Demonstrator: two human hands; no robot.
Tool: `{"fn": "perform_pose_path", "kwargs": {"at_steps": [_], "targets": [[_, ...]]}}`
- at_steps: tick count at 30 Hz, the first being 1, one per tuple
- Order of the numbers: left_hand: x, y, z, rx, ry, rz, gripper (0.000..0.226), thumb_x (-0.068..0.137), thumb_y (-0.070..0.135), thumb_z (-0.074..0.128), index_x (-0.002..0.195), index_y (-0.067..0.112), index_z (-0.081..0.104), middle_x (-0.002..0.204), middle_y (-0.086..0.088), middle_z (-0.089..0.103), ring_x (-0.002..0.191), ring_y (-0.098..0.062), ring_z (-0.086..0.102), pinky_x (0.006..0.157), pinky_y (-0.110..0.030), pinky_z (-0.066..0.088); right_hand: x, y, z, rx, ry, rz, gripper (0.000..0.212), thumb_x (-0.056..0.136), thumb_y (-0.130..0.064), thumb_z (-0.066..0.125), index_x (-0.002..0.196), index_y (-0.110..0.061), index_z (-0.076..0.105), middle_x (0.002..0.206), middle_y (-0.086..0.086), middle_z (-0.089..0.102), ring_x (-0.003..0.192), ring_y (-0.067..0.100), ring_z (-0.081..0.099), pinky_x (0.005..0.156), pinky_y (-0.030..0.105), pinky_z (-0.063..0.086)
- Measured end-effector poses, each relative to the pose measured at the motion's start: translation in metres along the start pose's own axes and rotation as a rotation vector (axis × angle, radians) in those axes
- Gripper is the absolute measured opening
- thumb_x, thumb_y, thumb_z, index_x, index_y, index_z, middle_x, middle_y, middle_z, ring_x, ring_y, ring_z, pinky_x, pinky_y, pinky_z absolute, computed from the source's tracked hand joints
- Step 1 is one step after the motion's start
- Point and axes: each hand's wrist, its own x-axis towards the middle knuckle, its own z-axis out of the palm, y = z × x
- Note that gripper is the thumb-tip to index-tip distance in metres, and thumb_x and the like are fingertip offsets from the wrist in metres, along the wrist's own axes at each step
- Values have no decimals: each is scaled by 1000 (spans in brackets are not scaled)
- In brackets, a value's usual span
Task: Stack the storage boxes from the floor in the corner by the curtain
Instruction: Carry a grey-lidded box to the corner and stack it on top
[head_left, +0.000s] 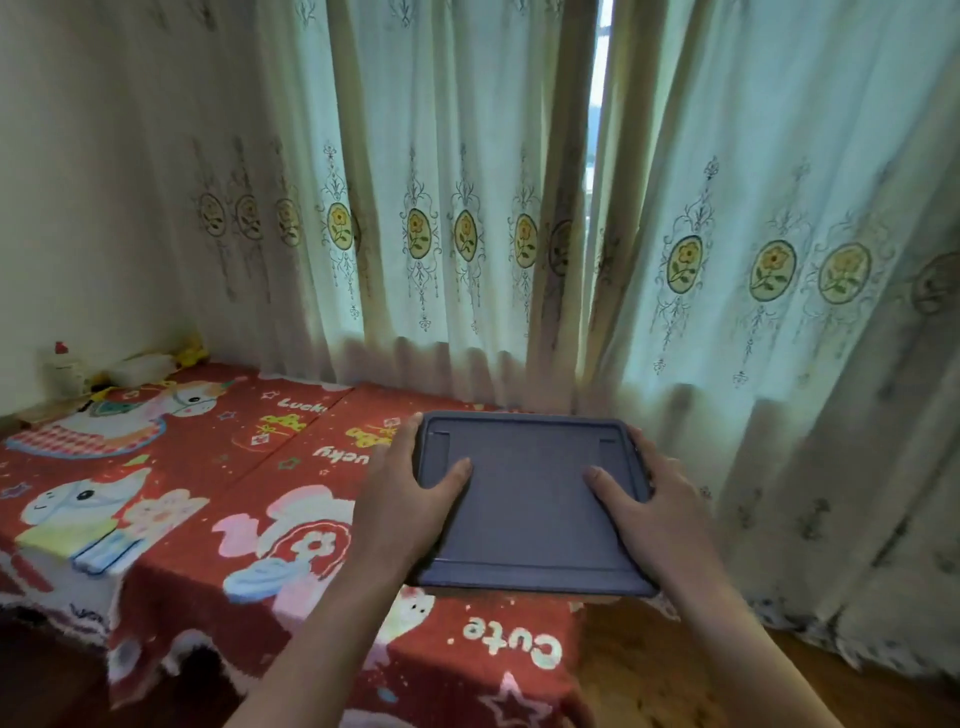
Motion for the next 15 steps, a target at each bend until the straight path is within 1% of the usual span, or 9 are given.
{"fn": "perform_pose_path", "kwargs": {"at_steps": [2,5,7,9,11,13,15], "targets": [[-1,23,33,-31,-23,16,74,80,59,66,144,38,35,123,3,48,111,-17,50,84,-29,39,8,24,-30,-24,17,30,72,86,-63,60,150,-42,33,121,-2,52,103,18,54,86,36,50],[-5,62,92,-76,-71,69,73,80,58,67,144,38,37,116,5,47,107,-16,50,83,-29,38,18,69,-80,-75,82,63,72,86,-65,58,150,-43,33,120,-2,52,106,21,55,90,42,51],[-10,87,129,-91,-100,101,73,80,57,67,143,37,38,115,4,49,107,-16,50,84,-29,38,23,99,-112,-69,109,101,72,86,-65,59,149,-44,32,119,-3,50,105,20,54,90,41,51],[-18,115,172,-118,-132,129,74,79,57,68,144,34,40,119,3,50,113,-17,49,89,-29,37,26,131,-146,-81,150,133,72,86,-64,60,149,-44,32,116,-4,48,104,19,55,87,37,51],[-23,133,201,-140,-159,147,75,78,56,69,143,32,42,117,7,48,113,-16,49,88,-26,35,27,152,-169,-102,183,161,75,85,-64,60,151,-42,32,118,-4,48,107,19,54,90,36,49],[-29,153,232,-170,-185,173,75,77,56,70,142,32,42,115,13,44,109,-10,47,87,-24,33,25,174,-194,-119,220,198,76,85,-65,60,151,-40,32,122,-3,48,113,21,53,95,38,48],[-35,175,262,-193,-225,209,74,77,57,69,142,34,41,114,15,43,104,-4,41,85,-24,32,23,197,-221,-137,266,238,77,84,-65,61,152,-39,33,121,-4,48,113,21,53,95,38,48]]}}
